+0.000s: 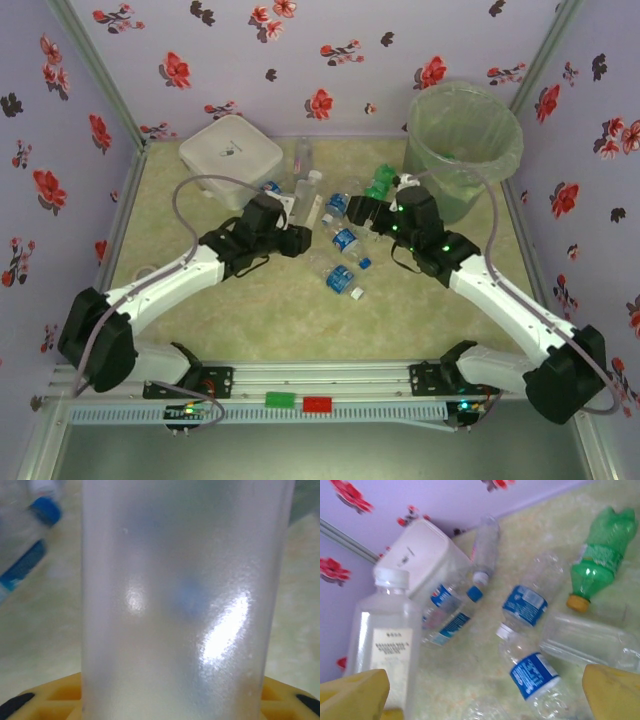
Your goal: Put the plastic bottles in the bin
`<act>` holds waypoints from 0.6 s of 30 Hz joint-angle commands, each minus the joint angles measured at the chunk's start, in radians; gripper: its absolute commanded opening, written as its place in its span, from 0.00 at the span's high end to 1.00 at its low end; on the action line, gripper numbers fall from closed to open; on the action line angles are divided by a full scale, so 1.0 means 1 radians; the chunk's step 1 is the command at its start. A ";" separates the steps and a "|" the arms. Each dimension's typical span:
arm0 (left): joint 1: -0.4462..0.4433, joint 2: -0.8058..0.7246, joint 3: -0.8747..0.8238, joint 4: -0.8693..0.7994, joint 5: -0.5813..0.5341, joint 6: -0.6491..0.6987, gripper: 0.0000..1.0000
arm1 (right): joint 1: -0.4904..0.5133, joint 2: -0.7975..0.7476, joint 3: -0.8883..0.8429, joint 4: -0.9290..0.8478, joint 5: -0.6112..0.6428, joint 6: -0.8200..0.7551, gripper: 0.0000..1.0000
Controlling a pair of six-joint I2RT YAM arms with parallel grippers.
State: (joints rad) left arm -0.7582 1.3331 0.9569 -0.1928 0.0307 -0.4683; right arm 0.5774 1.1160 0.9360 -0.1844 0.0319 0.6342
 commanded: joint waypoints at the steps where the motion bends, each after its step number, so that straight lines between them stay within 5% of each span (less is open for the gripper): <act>1: -0.039 -0.043 -0.034 0.207 0.063 -0.069 1.00 | -0.026 -0.044 0.043 0.017 -0.111 -0.022 0.00; 10: -0.112 -0.010 -0.046 0.350 0.107 -0.080 1.00 | -0.028 -0.035 -0.026 0.230 -0.298 0.070 0.01; 18: -0.166 0.032 -0.029 0.373 0.127 -0.046 0.99 | -0.028 0.044 -0.062 0.345 -0.314 0.129 0.11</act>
State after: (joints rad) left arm -0.9104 1.3556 0.9142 0.1234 0.1379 -0.5285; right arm 0.5495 1.1423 0.8852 0.0761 -0.2493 0.7269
